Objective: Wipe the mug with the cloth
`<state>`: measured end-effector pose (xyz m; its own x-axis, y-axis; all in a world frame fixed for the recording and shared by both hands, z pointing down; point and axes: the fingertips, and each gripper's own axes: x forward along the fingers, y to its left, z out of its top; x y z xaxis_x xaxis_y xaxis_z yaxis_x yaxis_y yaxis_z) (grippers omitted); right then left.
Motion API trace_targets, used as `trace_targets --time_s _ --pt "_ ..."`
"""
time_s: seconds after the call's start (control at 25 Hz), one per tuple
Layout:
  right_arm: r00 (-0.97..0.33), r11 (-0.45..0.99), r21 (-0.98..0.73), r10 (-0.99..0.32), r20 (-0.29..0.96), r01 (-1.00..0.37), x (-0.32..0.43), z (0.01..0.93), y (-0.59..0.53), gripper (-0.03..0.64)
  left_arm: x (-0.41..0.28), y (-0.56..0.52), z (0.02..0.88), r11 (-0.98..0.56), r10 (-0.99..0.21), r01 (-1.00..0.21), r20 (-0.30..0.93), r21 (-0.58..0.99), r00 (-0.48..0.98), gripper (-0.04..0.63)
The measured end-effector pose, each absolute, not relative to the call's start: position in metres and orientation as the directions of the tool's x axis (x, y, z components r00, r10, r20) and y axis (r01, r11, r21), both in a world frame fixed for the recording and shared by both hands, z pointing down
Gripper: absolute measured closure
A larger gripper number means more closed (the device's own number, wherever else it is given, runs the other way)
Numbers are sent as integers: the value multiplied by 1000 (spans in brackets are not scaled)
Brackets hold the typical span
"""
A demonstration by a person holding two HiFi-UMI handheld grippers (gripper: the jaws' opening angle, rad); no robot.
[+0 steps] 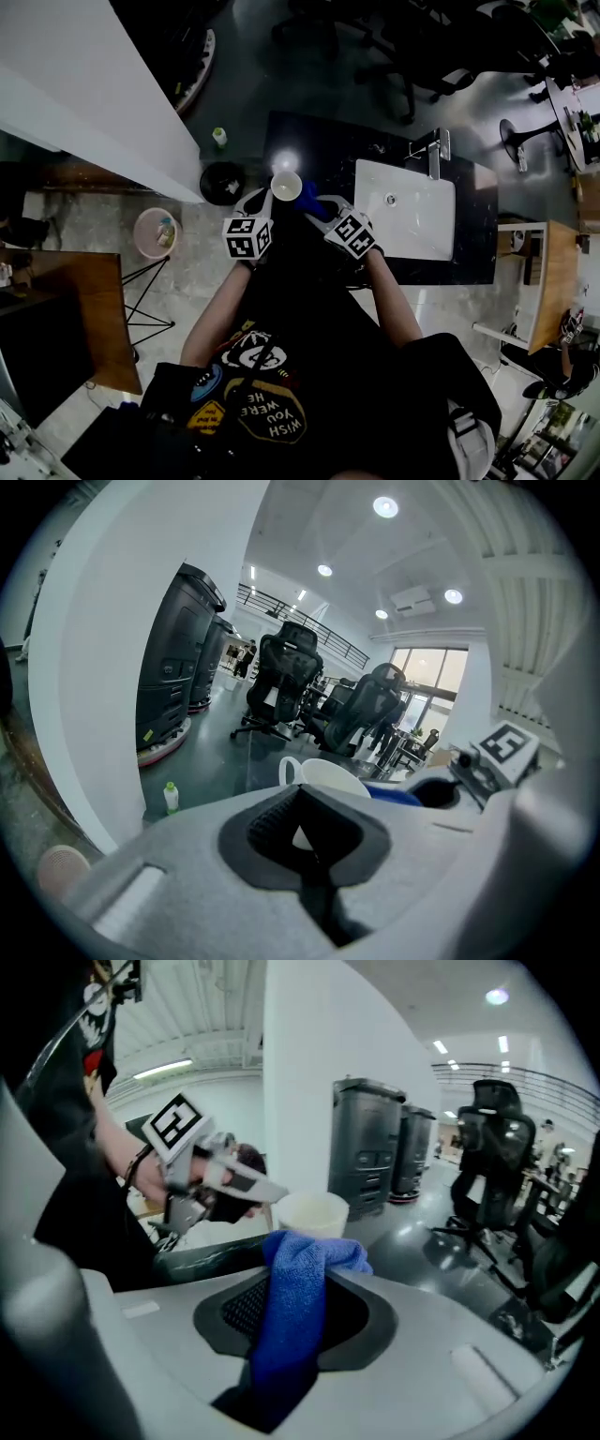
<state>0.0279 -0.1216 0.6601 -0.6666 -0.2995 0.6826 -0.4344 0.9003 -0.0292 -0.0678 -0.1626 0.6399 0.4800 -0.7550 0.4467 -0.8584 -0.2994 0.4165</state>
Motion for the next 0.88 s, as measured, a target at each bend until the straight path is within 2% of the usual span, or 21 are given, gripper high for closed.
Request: trace_targets --time_s 0.12,0.2,0.4,0.48,0.6,0.72,0.76,0.84,0.88 --pt "-614 826 43 -452 647 -562 46 633 -169 499 -67 -163 640 -301 -754 -856 445 420 483 592" --pt "-599 830 69 -454 659 -553 42 635 -179 499 -68 -163 641 -298 -755 -857 446 420 481 592" --pt "-647 944 -62 -173 743 -323 9 679 -104 499 -67 -162 640 -292 -756 -859 449 420 476 592" --pt "-683 949 -104 -134 718 -296 6 677 -82 498 -68 -159 639 -281 -763 -861 445 424 468 592" --pt "-702 902 -81 -270 659 -423 21 653 -110 496 -77 -153 635 -240 -786 -868 438 434 437 592" --pt "-638 798 -36 -453 623 -602 44 634 -167 491 -86 -145 631 -190 -810 -881 437 434 390 592" --pt "-627 775 -51 -468 623 -629 48 633 -178 470 -88 -142 631 -175 -816 -886 440 430 375 592" --pt "-641 756 -109 -458 616 -645 51 632 -185 320 -89 -132 628 -145 -827 -896 446 420 343 592" --pt "-661 751 -139 -459 594 -646 53 628 -183 313 -89 -126 625 -131 -833 -900 447 415 327 592"
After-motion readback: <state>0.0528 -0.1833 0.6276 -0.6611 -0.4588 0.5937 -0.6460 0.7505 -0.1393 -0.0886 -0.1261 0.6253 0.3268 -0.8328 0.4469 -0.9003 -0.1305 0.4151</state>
